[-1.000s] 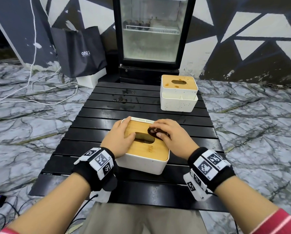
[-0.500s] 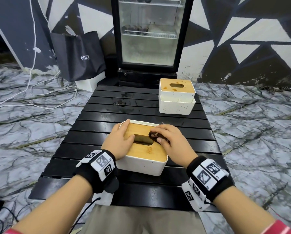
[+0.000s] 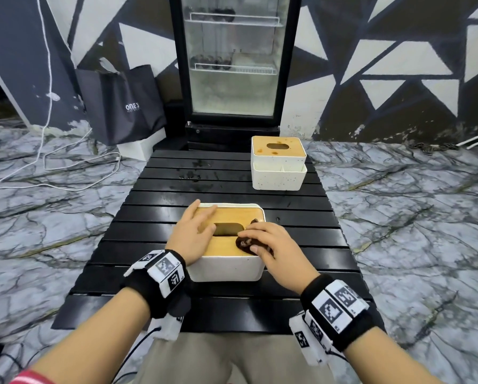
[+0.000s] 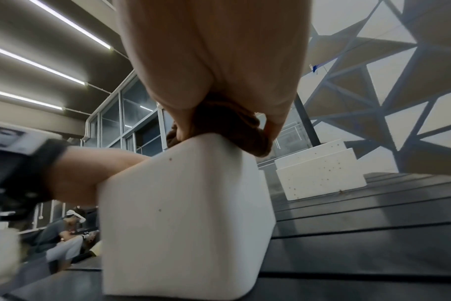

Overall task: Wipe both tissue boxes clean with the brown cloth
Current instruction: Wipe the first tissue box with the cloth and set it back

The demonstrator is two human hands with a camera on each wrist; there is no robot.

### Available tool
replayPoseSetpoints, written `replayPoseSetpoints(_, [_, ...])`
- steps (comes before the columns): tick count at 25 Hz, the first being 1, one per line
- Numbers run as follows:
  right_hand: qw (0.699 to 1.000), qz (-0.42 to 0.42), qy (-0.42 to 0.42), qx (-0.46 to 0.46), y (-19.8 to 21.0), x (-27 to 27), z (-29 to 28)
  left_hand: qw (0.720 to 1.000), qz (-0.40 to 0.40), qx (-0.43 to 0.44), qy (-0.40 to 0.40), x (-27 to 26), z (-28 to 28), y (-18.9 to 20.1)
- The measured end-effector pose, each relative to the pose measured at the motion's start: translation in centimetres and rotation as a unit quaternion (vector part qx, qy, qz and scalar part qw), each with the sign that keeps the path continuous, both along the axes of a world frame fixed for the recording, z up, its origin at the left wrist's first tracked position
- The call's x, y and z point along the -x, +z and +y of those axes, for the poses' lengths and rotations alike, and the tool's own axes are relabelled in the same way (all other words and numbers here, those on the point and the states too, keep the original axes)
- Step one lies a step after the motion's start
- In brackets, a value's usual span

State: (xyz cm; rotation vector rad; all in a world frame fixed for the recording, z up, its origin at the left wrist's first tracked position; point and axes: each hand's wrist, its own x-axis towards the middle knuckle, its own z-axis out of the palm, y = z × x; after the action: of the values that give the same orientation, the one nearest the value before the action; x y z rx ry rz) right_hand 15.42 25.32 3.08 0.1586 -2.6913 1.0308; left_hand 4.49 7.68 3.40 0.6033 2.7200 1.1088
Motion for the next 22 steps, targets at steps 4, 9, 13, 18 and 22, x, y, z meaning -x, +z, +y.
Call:
replayPoseSetpoints(4, [0.999, -0.010, -0.047, -0.009, 0.6, 1.2, 1.9, 0.995, 0.020, 0.093, 0.003, -2.7, -0.8, 0.0])
replayPoseSetpoints(9, [0.999, -0.023, -0.044, 0.021, 1.3, 1.8, 3.1, 0.968, 0.117, 0.209, -0.068, -5.3, -0.9, 0.4])
replayPoseSetpoints(13, [0.985, 0.042, -0.096, 0.139, 2.1, 1.1, 3.7, 0.946, 0.156, 0.194, -0.206, -5.4, -0.3, -0.2])
replayPoseSetpoints(18, [0.956, 0.073, -0.138, 0.247, 1.8, -0.7, 3.8, 0.953, 0.147, 0.169, -0.203, -5.1, 0.1, -0.9])
replayPoseSetpoints(22, [0.950, 0.083, -0.142, 0.264, 0.6, -1.5, 3.6, 0.974, 0.113, 0.088, -0.178, -4.6, 0.1, -1.0])
